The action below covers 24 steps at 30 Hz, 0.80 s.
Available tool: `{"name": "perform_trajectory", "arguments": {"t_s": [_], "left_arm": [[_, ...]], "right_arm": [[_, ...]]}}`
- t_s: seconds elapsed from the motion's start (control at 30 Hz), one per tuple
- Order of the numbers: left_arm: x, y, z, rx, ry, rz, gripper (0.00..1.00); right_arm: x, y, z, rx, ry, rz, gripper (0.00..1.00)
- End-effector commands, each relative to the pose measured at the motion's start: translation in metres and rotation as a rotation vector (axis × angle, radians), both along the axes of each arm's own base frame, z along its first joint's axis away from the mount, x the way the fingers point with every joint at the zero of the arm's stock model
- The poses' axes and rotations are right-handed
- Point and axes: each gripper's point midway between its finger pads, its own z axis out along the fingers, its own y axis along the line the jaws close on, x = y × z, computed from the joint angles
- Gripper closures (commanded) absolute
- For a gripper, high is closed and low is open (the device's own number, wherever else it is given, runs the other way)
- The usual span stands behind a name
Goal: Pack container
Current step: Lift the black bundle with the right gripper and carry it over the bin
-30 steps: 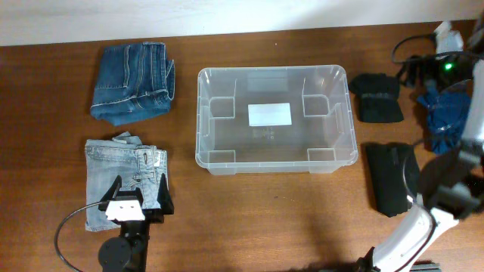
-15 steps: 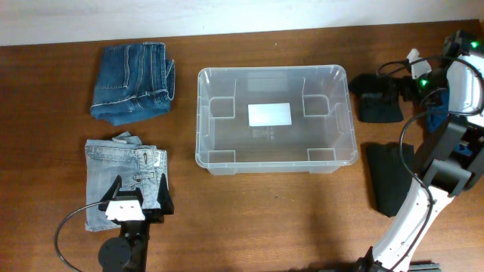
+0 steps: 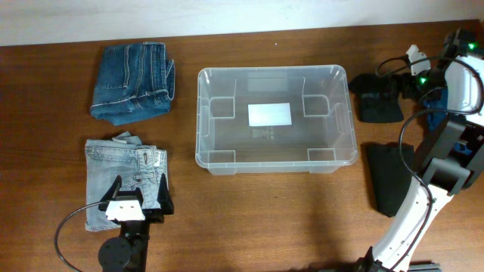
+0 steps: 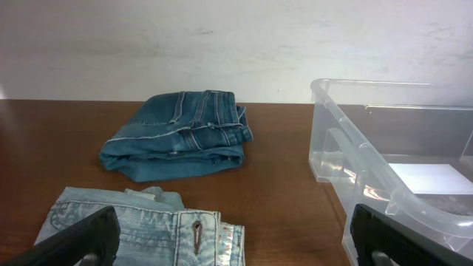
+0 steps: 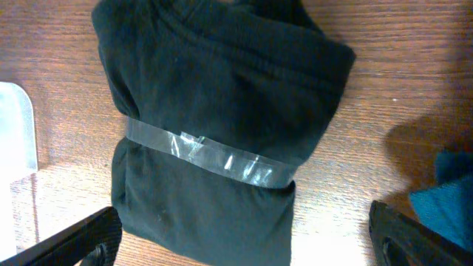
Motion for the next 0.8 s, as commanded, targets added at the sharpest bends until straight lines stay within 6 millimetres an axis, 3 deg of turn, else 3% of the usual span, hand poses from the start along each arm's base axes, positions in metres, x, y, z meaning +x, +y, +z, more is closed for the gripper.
{"name": "perform_trajectory", "arguments": {"t_s": [0.0, 0.63, 0.77], "left_arm": [[0.000, -0.001, -0.002, 0.019, 0.001, -0.005, 0.01], [0.000, -0.001, -0.002, 0.019, 0.001, -0.005, 0.01], [0.000, -0.001, -0.002, 0.019, 0.002, -0.005, 0.01]], "right_arm": [[-0.001, 0.004, -0.022, 0.051, 0.025, 0.012, 0.02], [-0.007, 0.014, -0.054, 0.127, 0.075, 0.013, 0.01], [-0.005, 0.018, -0.052, 0.153, 0.065, 0.007, 0.13]]}}
